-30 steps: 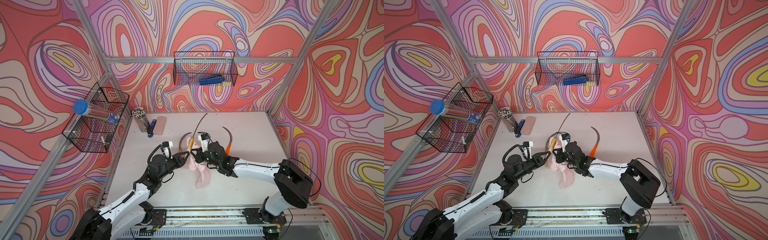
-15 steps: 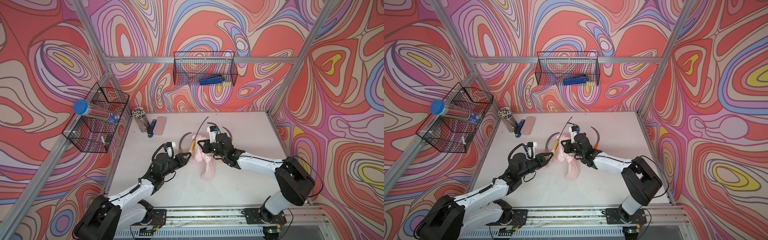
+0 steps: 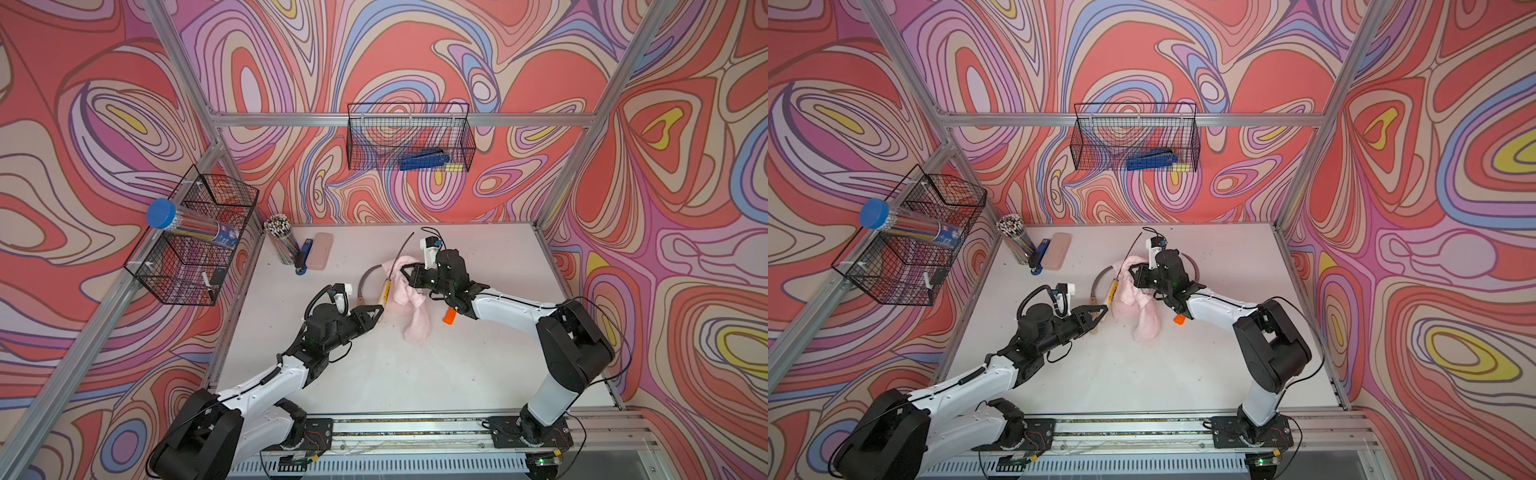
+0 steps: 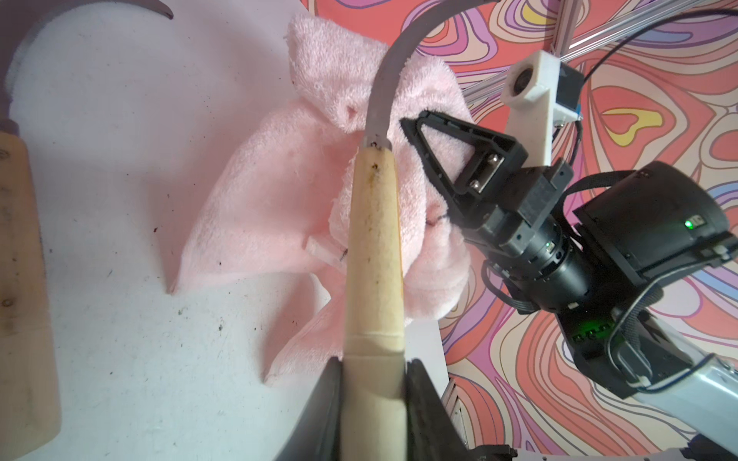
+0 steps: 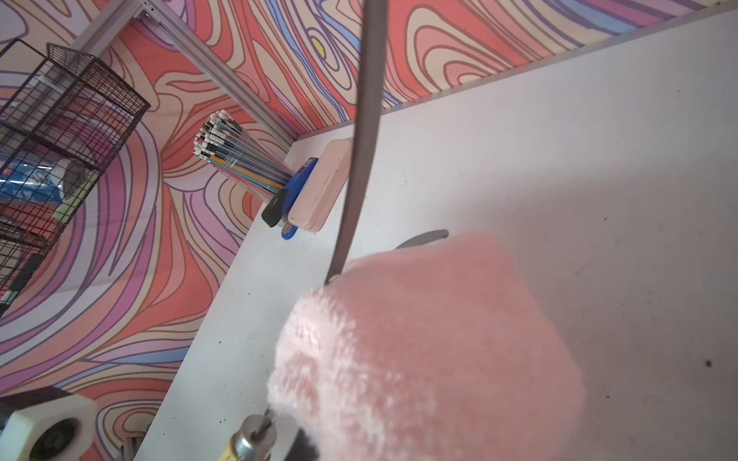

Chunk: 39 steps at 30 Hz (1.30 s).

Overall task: Wipe small sickles with rags
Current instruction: Wipe the small sickle.

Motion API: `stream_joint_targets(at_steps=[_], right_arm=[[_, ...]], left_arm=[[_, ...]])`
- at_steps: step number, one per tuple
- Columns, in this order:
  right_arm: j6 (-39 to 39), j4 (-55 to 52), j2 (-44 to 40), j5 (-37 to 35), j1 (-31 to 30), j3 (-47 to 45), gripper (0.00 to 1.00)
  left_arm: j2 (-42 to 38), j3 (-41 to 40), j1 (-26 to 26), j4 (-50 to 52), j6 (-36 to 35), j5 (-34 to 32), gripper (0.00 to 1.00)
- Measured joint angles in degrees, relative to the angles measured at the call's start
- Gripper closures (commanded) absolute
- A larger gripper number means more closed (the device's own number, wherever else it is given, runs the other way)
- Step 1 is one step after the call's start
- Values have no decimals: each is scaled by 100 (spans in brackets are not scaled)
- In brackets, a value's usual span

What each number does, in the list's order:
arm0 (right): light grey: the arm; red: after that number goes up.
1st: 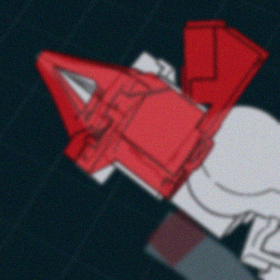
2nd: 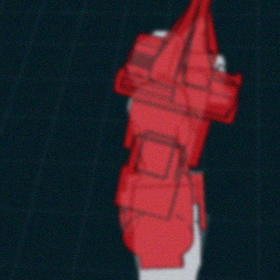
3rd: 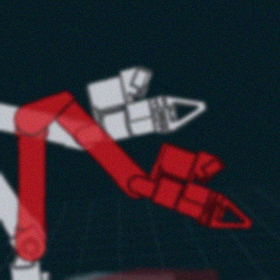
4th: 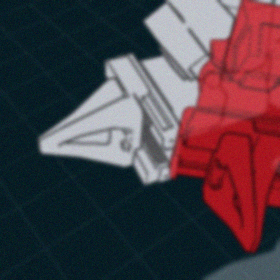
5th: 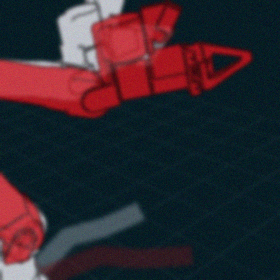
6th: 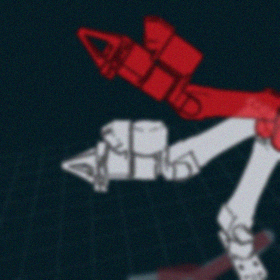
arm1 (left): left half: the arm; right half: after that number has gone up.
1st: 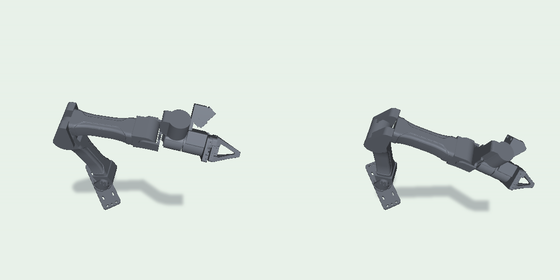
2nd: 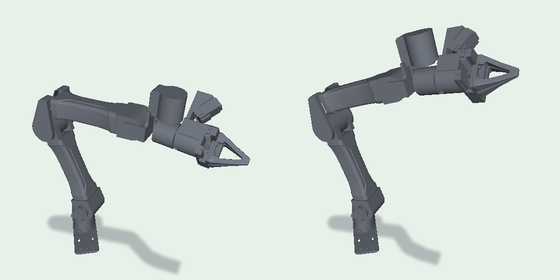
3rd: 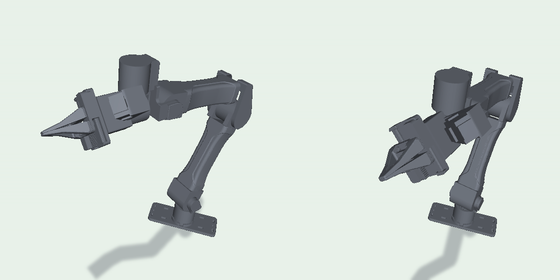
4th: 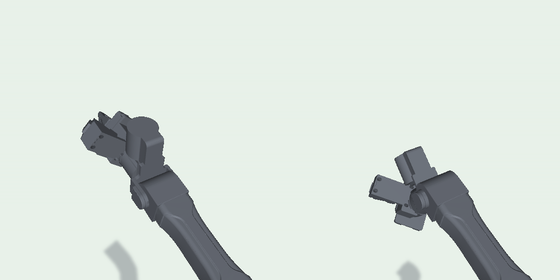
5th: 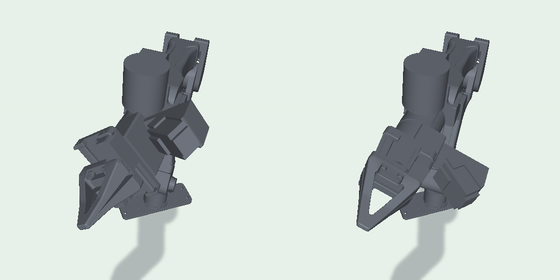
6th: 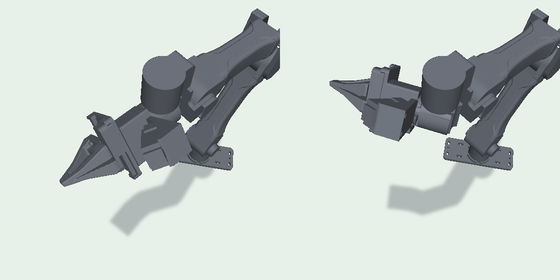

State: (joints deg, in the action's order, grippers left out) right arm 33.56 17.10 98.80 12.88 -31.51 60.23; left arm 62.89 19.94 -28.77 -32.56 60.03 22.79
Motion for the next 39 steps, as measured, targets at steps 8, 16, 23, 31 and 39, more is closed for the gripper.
stream_joint_targets(at_steps=[8,16,23,31,39], right_arm=[[-13,-282,0,125,262,315,100],[-52,-562,0,127,697,662,100],[-131,-861,-2,83,940,955,100],[-199,-1058,-52,116,1005,1220,100],[-42,-745,-153,369,975,688,100]], left_arm=[[0,59,0,-7,2,76,100],[0,59,-4,33,20,136,100],[0,59,-4,68,22,168,100],[26,61,-7,66,22,184,100],[269,74,-7,63,22,179,100]])
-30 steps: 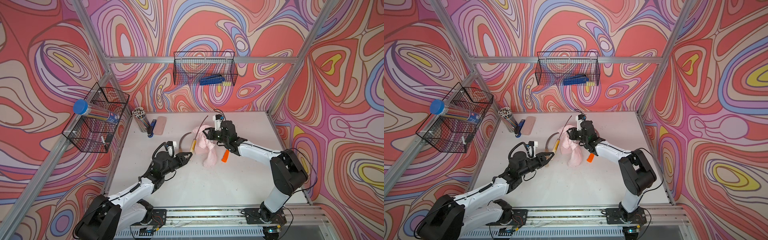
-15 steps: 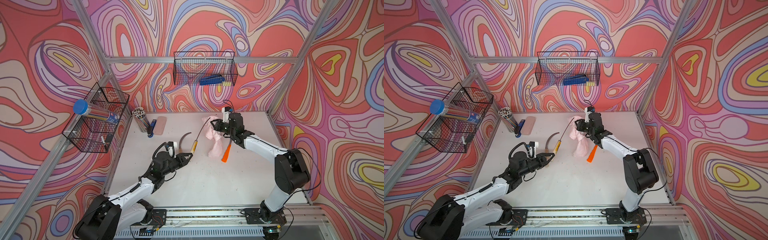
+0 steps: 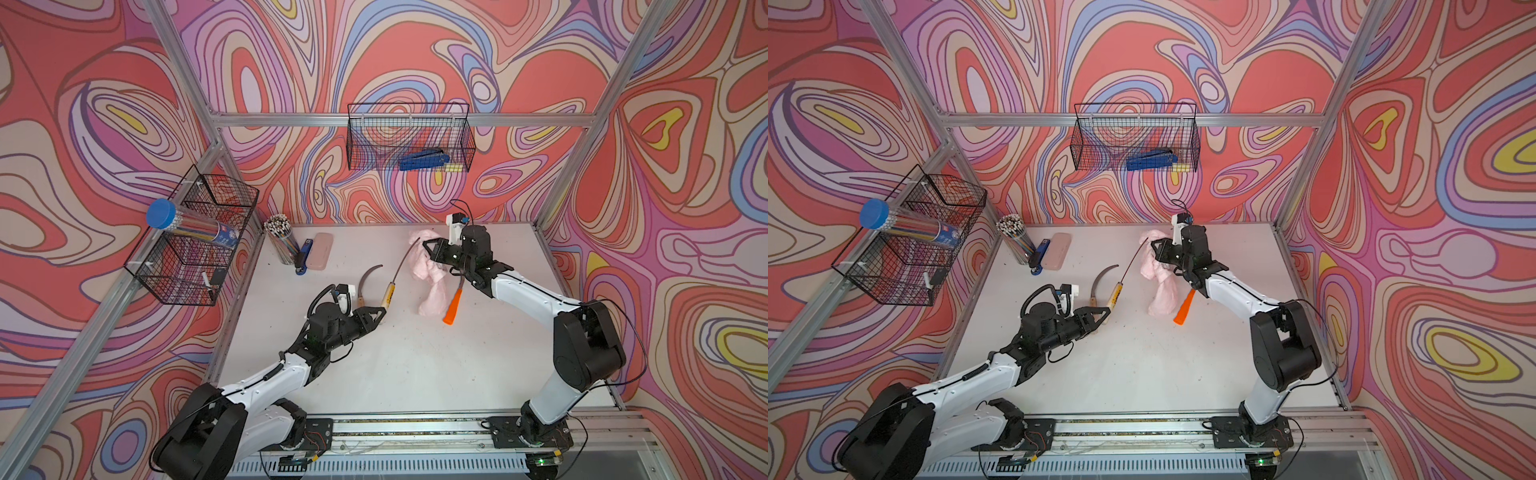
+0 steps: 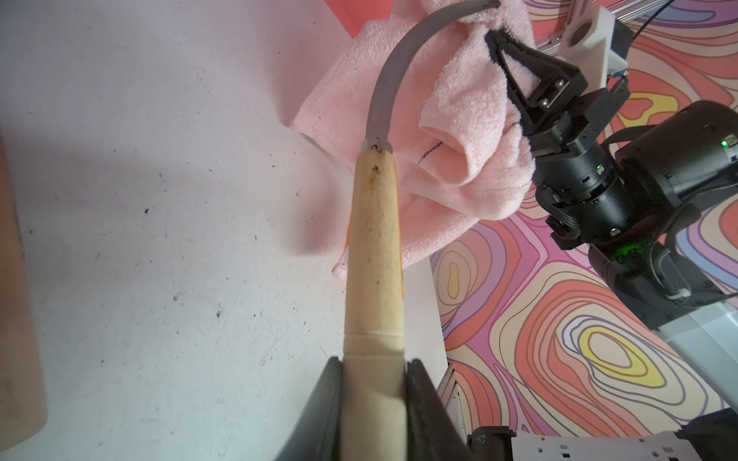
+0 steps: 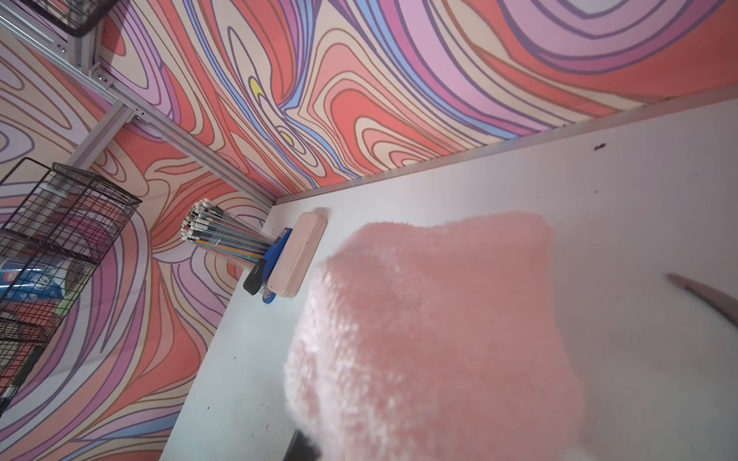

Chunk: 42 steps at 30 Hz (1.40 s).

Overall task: Wipe small sickles with rags
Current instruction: Wipe the small sickle.

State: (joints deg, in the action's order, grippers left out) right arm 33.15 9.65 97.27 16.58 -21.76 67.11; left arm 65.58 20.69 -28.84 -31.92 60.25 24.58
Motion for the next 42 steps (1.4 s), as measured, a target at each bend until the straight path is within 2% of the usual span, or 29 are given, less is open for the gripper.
stream_joint_targets(at_steps=[8,19,32,42], right_arm=[[66,236,44,105,-380,-192,100],[199,837,595,184,-728,-380,100],[216,1453,592,-297,-1766,-726,100],[210,1563,579,-538,-1899,-850,100]], left_arm=[[256,55,2,-52,2,-2,100],[57,63,2,44,68,-109,100],[-380,-118,2,339,87,-249,100],[-649,-168,2,579,85,-256,100]])
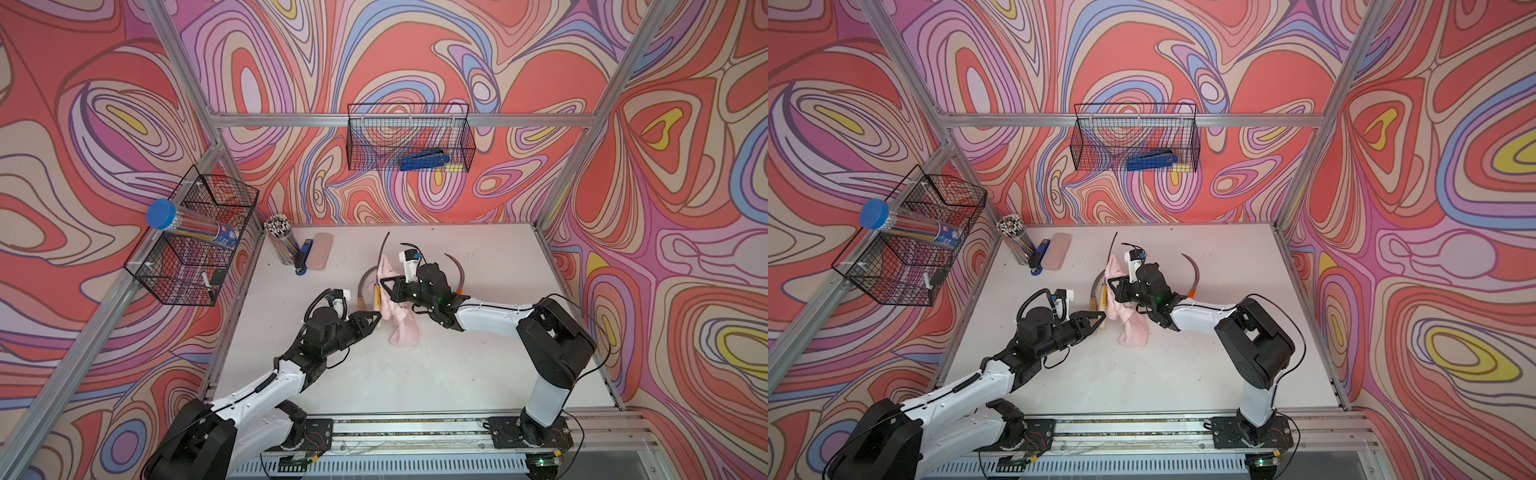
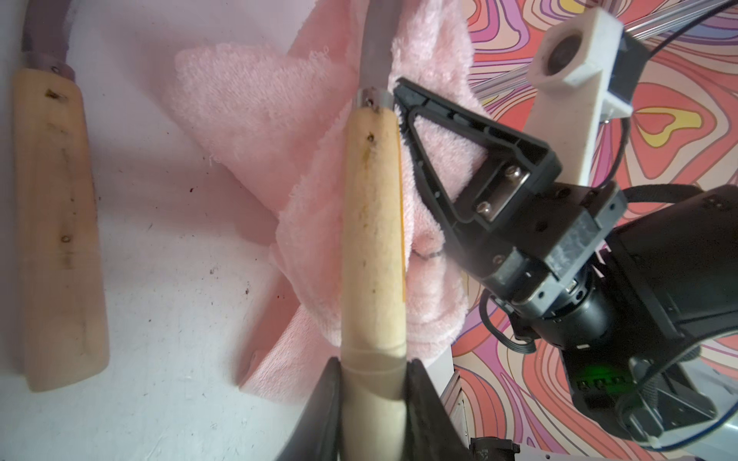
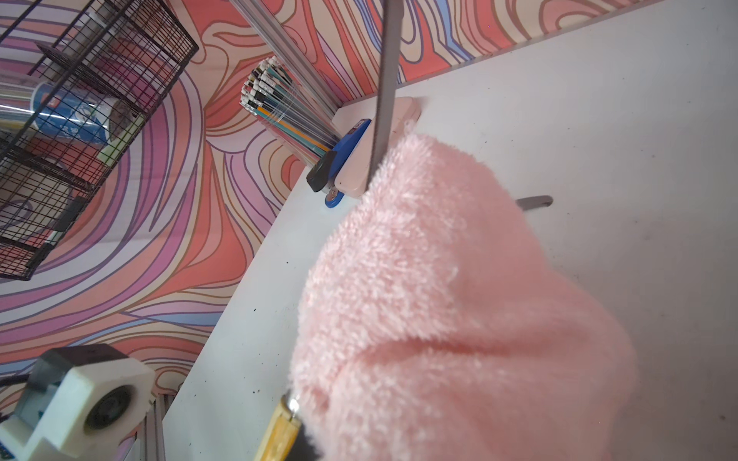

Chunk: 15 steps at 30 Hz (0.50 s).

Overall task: Wipe small sickles with rags
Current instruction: Wipe the small sickle.

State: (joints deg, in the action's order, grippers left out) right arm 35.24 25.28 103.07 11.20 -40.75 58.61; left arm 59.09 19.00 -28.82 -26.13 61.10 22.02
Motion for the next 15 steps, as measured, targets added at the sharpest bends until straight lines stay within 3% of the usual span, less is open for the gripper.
stream_joint_targets(at_steps=[7,15], right_arm=[[-61,-562,-74,15,118,361,100],[-68,-994,-74,247,756,855,100]], left_arm=[[-133,0,0,-76,-2,9,100],[-111,0,0,-275,-2,129,100]])
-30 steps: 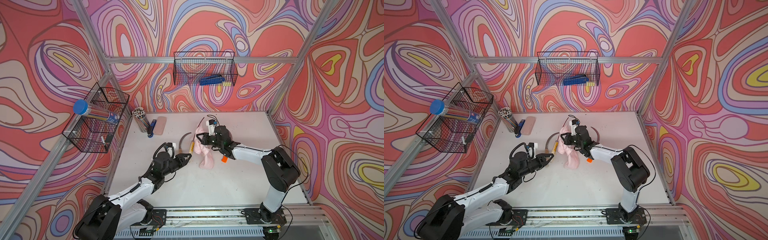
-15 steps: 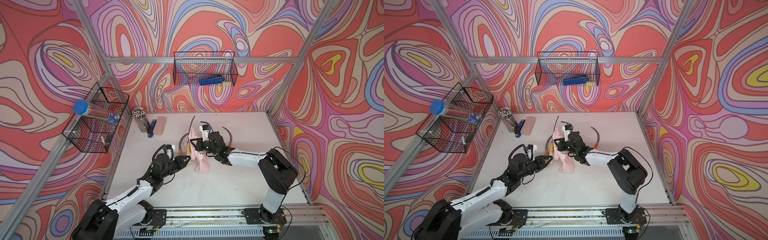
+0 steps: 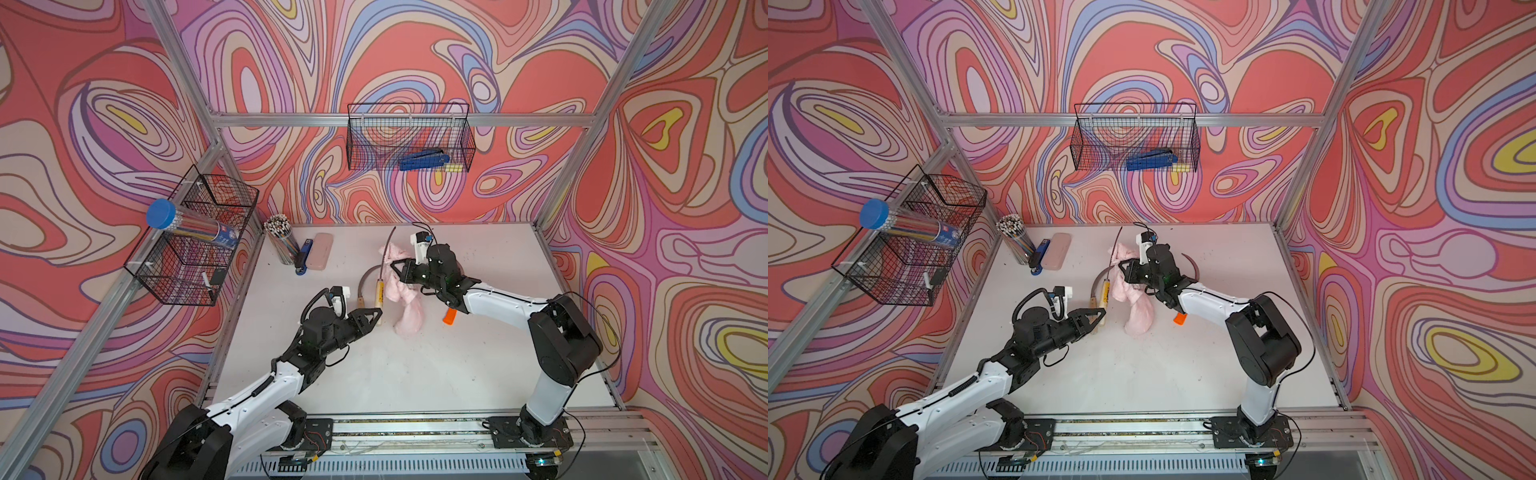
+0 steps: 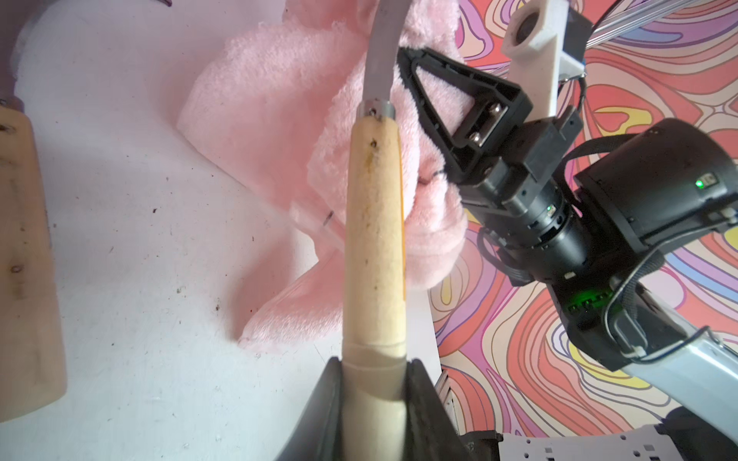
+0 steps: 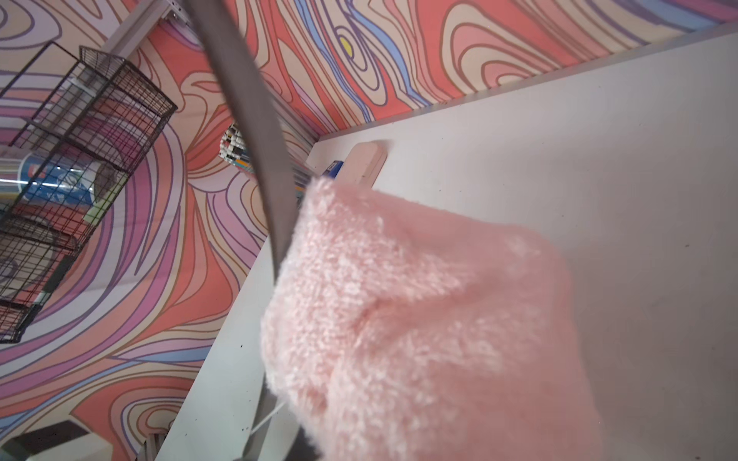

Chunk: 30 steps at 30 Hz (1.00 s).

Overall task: Wipe small sickles with rags
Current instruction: Wipe the small sickle.

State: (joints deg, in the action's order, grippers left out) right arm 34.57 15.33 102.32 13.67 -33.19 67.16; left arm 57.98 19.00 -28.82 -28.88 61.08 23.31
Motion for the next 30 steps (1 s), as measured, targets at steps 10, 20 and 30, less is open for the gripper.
stream_joint_targets(at_steps=[10,20,30], right_arm=[[-63,-518,74,68,417,726,100],[-50,-809,74,-37,1202,879,100],[-37,-828,74,509,1126,1388,100]], left_arm=[[142,42,0,-197,0,103,100],[144,42,0,-168,0,122,100],[444,157,0,-173,-4,264,100]])
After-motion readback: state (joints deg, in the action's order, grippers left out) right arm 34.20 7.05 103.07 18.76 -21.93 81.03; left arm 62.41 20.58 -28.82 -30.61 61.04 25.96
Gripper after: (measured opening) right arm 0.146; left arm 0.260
